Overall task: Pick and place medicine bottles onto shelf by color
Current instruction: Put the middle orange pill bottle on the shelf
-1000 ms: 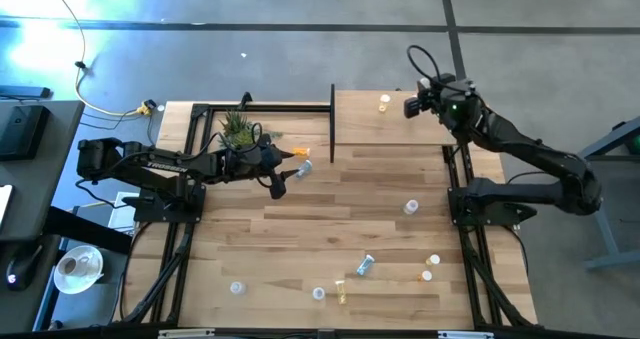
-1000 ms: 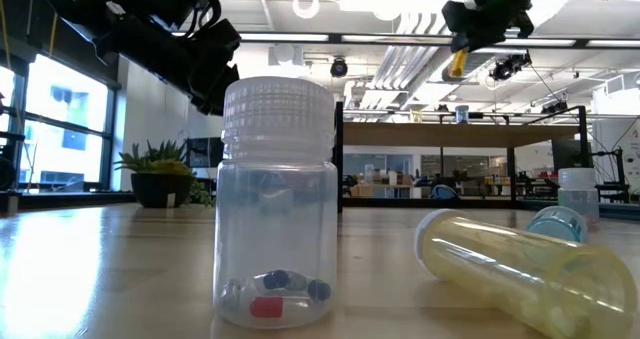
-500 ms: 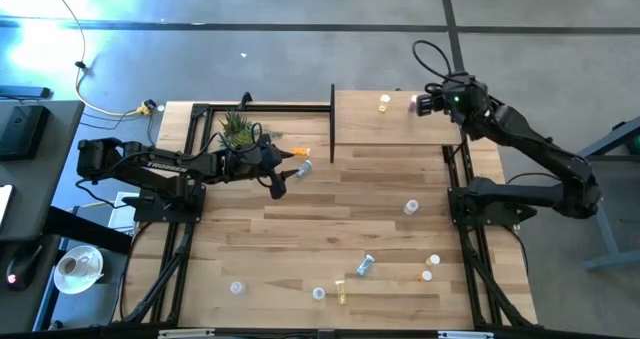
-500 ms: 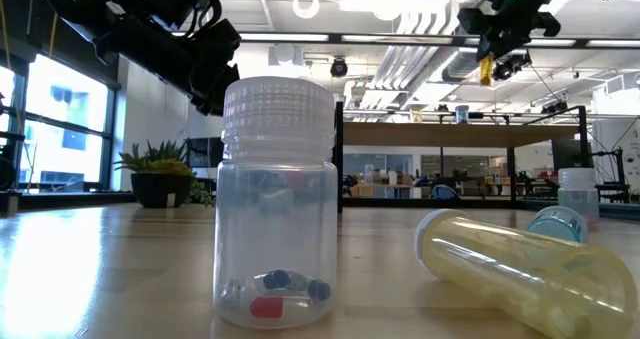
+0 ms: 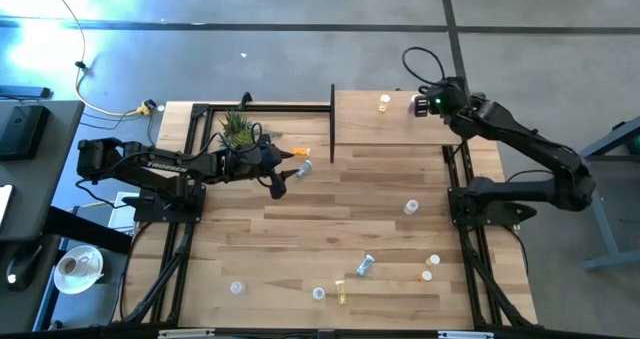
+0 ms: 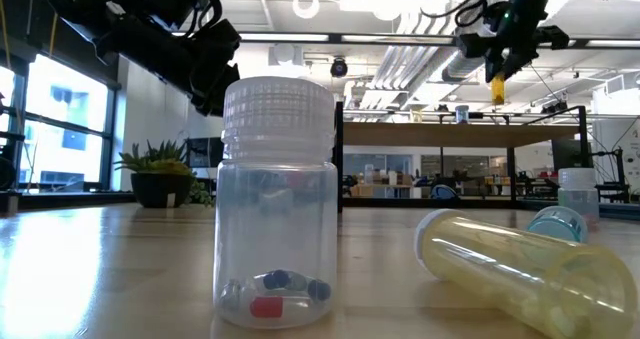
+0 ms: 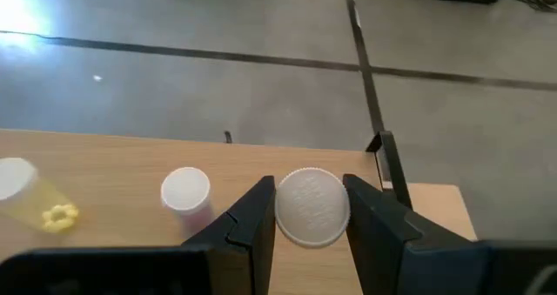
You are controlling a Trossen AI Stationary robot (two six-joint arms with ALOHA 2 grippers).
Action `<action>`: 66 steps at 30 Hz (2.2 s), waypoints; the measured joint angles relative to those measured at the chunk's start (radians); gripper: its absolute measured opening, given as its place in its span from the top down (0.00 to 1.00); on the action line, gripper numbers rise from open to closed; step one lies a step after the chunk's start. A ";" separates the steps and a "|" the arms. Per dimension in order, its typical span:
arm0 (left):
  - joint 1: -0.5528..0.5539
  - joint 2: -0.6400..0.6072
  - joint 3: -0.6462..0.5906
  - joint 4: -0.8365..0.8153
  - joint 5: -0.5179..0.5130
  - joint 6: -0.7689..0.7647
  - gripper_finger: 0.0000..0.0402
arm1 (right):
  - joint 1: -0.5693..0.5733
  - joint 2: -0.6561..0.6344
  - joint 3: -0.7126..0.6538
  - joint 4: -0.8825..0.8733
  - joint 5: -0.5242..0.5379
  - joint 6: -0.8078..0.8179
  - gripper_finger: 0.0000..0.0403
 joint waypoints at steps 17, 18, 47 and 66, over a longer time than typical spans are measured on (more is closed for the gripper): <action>0.000 0.000 0.000 0.000 0.000 0.000 0.43 | -0.007 0.105 0.000 -0.054 0.124 0.302 0.74; 0.000 0.000 0.000 0.000 0.000 0.000 0.43 | -0.014 0.110 0.000 -0.054 0.123 0.312 0.74; 0.000 0.000 0.000 -0.001 0.001 0.000 0.43 | -0.111 0.209 0.000 -0.021 0.025 0.304 0.74; 0.000 0.000 0.000 -0.002 0.000 0.000 0.43 | -0.111 0.224 -0.001 -0.019 -0.004 0.279 0.74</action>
